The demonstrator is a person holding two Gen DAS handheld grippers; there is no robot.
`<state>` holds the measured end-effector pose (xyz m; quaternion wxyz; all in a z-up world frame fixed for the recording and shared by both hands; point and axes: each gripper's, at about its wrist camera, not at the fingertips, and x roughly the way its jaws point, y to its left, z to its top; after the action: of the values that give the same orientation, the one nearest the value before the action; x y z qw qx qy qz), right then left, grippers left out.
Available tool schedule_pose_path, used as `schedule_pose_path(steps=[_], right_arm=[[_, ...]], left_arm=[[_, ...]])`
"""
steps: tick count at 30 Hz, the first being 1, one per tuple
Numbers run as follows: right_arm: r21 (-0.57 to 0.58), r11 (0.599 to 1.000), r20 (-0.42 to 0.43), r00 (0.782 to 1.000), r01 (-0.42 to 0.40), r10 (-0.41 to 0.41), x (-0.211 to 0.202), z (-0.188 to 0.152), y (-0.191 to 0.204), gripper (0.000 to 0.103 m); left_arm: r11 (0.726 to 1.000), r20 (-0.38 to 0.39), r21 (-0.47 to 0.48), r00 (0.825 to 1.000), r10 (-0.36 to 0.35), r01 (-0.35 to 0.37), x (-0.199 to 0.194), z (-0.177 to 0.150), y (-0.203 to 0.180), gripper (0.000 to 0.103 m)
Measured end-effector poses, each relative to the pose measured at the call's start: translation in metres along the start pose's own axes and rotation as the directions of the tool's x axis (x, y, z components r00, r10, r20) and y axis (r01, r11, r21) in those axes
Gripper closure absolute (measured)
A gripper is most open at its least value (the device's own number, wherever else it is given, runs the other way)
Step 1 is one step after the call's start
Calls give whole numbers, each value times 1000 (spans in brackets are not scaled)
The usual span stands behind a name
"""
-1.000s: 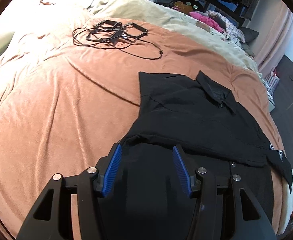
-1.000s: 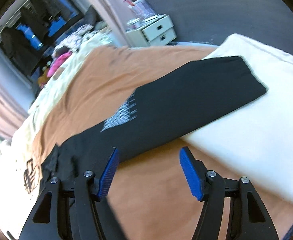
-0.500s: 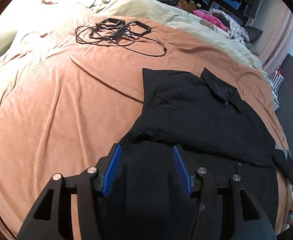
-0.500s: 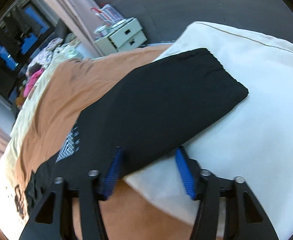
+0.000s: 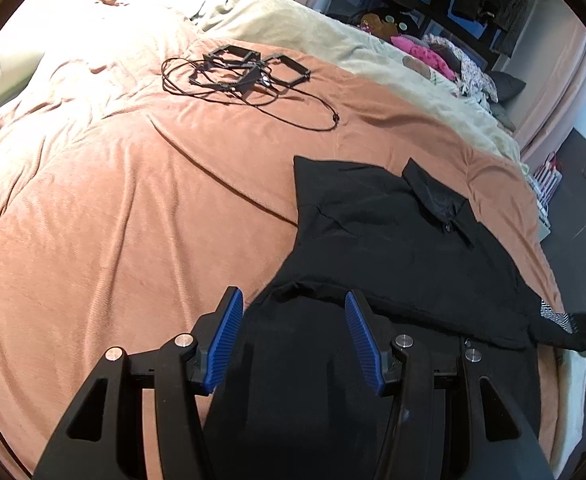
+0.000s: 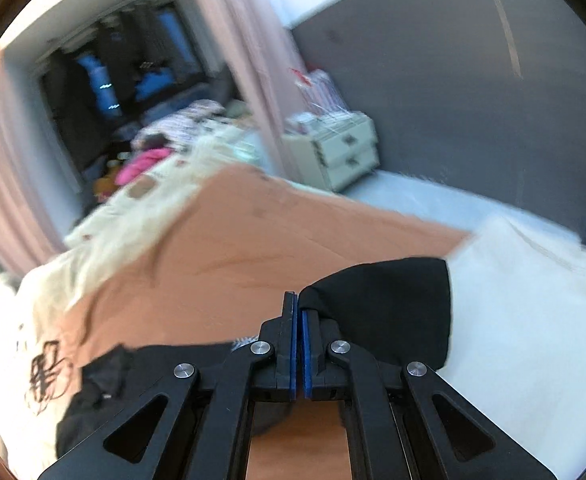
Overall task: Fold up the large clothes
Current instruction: 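Grasp the other sleeve cuff with the right tool and lift it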
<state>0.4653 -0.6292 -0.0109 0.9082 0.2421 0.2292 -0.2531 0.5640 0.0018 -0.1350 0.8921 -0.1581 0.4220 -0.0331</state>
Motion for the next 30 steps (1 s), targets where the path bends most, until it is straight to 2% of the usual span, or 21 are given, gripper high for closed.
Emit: schedule_pose_path(steps=[6,13,17,22,30], right_arm=[[-154,979,37,990,-131,138,-33,18,108,100],[-250,938,-6,969,-240,247,-41,0,206,100],[-292,911,-54,956,-290,287,-37,-30,252,100],[-307,892,-123,943,-332,309,-21,-79,290,100],[-311,869,-287,910,-385,300,37,-184,344,100]], left_arm=[[999,23,-18,999,-26,26,-12,7,11,49],[997,40,-52,997,-63,65,-25,12,24,49],[995,49,-70,996,-71,74,-30,14,32,49],[992,58,-87,995,-82,87,-36,15,41,49],[989,59,-126,995,-75,83,-38,16,55,49]])
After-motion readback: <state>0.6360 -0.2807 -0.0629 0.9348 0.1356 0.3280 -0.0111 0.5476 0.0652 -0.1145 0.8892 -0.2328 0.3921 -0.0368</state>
